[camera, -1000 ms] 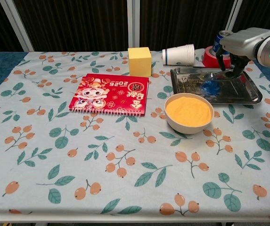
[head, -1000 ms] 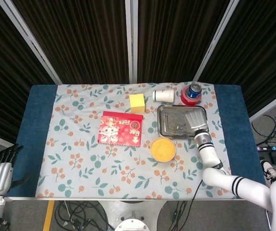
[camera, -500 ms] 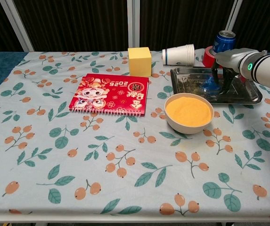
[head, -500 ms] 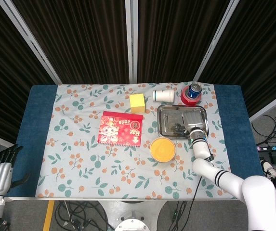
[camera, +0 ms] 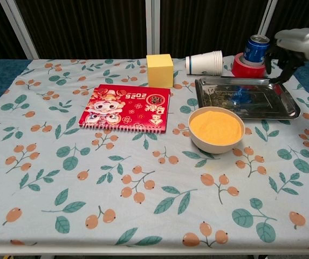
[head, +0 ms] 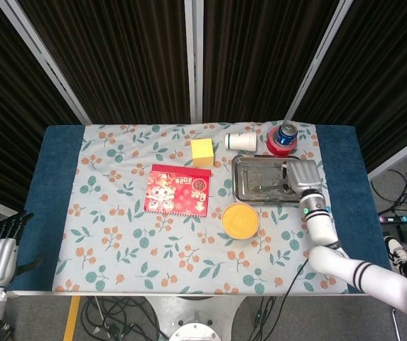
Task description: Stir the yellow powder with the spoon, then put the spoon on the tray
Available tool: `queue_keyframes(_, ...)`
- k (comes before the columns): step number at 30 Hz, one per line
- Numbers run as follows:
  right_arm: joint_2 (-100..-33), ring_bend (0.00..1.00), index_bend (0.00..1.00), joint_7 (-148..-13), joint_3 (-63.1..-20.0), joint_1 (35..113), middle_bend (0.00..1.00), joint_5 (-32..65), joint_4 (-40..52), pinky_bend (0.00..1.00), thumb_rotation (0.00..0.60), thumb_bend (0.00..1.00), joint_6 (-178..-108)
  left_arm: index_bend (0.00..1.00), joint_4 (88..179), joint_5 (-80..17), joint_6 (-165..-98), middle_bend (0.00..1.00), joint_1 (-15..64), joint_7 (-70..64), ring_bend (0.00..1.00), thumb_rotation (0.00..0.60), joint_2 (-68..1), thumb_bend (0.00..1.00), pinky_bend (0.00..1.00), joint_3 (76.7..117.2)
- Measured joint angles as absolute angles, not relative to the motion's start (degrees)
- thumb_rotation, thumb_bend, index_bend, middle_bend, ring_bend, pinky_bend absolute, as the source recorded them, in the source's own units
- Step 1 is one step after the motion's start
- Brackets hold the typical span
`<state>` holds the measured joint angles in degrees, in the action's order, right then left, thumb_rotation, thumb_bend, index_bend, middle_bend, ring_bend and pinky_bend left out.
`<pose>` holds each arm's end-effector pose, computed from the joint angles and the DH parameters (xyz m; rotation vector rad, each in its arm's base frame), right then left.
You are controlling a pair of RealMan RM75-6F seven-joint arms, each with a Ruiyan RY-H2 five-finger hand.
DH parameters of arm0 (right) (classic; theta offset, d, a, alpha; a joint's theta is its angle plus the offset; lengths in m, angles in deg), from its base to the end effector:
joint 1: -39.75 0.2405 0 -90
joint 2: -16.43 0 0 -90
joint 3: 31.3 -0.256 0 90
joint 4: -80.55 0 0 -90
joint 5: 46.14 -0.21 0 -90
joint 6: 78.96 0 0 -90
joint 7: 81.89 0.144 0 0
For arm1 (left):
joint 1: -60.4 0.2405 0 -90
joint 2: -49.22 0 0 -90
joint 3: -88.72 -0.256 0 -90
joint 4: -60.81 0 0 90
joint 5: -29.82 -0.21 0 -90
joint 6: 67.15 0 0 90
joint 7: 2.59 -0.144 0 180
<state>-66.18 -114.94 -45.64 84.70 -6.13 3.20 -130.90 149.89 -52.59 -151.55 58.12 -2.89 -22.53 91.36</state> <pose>-0.2099 -0.4047 0.0488 1.5865 -0.9486 0.6026 -0.3261 0.1653 0.1217 -1.2903 -1.0252 -0.8825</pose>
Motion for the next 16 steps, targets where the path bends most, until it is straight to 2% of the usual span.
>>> queue_keyframes(4, -58.67, 0.34, 0.40, -109.03, -43.22, 77.34, 0.44, 3.26, -6.89, 0.50, 0.600, 0.32, -138.68, 0.19, 150.11, -52.72, -151.57, 0.18, 57.92, -2.97, 0.12, 0.600, -22.37, 0.22, 0.13, 91.49)
queue_keyframes(6, -55.56, 0.22, 0.33, -105.88, -41.16, 73.18, 0.33, 8.80, -9.86, 0.38, 0.600, 0.32, -142.99, 0.19, 150.25, -52.72, -151.52, 0.18, 57.78, -3.15, 0.12, 0.600, -22.30, 0.22, 0.12, 91.58)
queue_keyframes(9, -52.49, 0.12, 0.24, -101.60, -37.71, 67.27, 0.25, 16.67, -12.29, 0.27, 0.600, 0.32, -149.96, 0.19, 150.59, -52.69, -151.22, 0.18, 57.44, -3.54, 0.12, 0.600, -22.15, 0.22, 0.12, 91.72)
queue_keyframes(11, -50.72, 0.09, 0.20, -97.44, -34.91, 62.80, 0.22, 22.56, -13.52, 0.23, 0.600, 0.32, -155.23, 0.18, 150.80, -52.65, -151.03, 0.18, 57.22, -3.79, 0.12, 0.600, -22.08, 0.22, 0.12, 91.83)
queue_keyframes(16, -48.52, 0.08, 0.19, -89.16, -30.76, 55.91, 0.21, 30.53, -14.86, 0.20, 0.600, 0.32, -162.40, 0.19, 151.55, -52.72, -150.97, 0.18, 56.86, -4.69, 0.12, 0.600, -22.15, 0.22, 0.12, 91.97)
